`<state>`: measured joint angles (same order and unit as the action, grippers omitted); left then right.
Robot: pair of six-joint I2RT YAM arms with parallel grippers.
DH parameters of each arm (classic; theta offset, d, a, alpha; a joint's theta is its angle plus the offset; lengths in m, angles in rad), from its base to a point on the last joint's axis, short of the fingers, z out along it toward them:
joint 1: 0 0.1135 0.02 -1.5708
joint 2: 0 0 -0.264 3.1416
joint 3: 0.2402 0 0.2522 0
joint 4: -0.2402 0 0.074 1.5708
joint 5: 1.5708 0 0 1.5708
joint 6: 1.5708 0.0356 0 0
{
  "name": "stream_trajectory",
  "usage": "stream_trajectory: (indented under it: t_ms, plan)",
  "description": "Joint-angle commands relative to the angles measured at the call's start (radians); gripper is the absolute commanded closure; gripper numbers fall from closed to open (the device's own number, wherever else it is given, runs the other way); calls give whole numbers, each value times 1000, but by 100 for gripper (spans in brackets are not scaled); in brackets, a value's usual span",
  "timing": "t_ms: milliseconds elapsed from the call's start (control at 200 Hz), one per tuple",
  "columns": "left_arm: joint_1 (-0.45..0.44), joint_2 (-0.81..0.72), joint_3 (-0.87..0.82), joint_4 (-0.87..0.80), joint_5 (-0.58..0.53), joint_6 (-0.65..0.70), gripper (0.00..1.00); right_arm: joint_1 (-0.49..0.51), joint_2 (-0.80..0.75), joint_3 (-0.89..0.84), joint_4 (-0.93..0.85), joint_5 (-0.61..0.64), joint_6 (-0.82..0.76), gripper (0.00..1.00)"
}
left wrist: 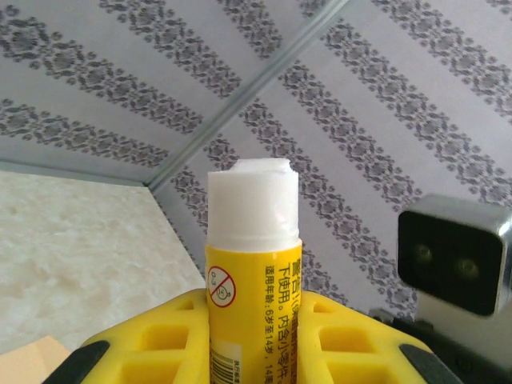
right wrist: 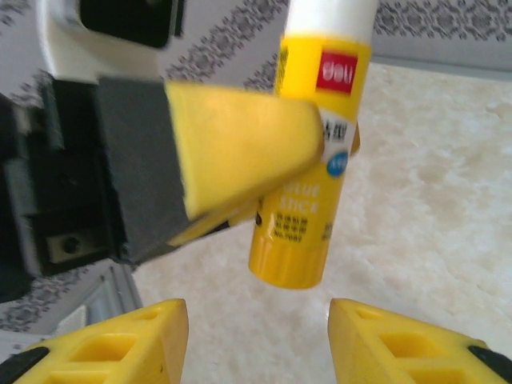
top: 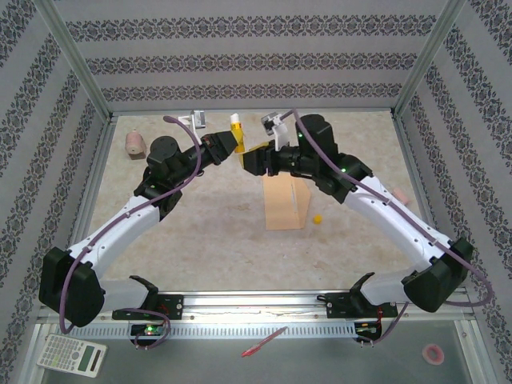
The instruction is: Place the letter into the envelope and seal it
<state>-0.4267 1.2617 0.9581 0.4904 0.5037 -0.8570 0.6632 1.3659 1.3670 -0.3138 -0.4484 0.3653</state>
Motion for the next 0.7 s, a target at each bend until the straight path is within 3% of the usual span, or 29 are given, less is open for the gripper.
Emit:
stream_trajectory:
  t_ms: [0, 695]
  plan:
    - [-12, -2, 13, -7, -51, -30, 100, 29, 30, 47, -38, 106, -57, 52]
    - [-24, 8, -17, 31, -16, -89, 100, 45, 88, 73, 20, 115, -52, 55]
